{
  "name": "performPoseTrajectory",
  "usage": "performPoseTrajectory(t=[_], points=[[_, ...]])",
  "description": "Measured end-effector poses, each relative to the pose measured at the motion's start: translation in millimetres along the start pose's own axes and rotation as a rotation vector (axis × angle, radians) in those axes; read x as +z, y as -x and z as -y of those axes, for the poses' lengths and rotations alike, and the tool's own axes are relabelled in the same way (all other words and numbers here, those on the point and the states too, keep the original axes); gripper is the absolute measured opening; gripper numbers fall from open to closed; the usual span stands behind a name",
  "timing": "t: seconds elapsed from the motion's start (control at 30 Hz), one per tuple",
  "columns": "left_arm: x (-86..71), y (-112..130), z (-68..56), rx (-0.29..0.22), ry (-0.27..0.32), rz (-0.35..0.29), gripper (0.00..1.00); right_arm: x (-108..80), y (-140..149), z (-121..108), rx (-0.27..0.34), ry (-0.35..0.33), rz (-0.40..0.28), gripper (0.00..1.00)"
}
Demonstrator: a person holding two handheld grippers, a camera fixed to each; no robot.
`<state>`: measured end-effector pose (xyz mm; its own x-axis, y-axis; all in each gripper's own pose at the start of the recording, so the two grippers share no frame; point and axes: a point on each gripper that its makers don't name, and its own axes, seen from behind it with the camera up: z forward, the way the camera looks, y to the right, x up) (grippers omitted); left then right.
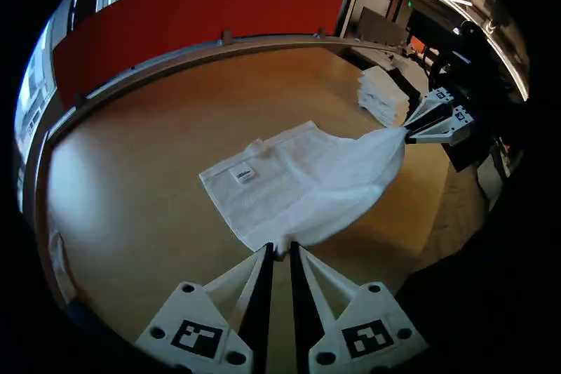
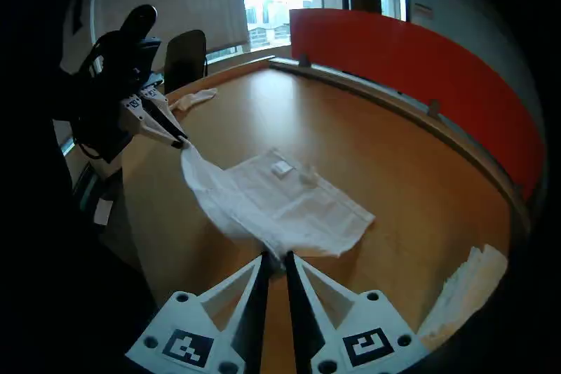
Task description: Fold towel
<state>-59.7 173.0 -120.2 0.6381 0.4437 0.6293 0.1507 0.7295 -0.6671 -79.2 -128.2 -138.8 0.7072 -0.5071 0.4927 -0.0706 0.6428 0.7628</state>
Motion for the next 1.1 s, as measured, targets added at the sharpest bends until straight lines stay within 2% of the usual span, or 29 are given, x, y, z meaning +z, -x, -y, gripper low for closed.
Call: performPoseTrajectory(t=[0.2,0.4,0.8,1.1], points=[[2.1,-6,2.9,-0.004,-0.006,-0.010,0.17,1.2,-4,-6,0.001,0.007,-0.002,0.17],[9.6,-16,13.1,-0.010,-0.021,-0.024,0.17,9.4,-9,-18,-0.004,0.013,-0.001,0.17],[42.5,-54,48.5,-0.001,-0.071,-0.073,0.16,43.8,-27,-58,-0.036,0.037,0.012,0.17],[71.7,-60,71.0,0.004,-0.090,-0.064,0.17,69.4,-31,-88,-0.013,0.056,0.028,0.17]])
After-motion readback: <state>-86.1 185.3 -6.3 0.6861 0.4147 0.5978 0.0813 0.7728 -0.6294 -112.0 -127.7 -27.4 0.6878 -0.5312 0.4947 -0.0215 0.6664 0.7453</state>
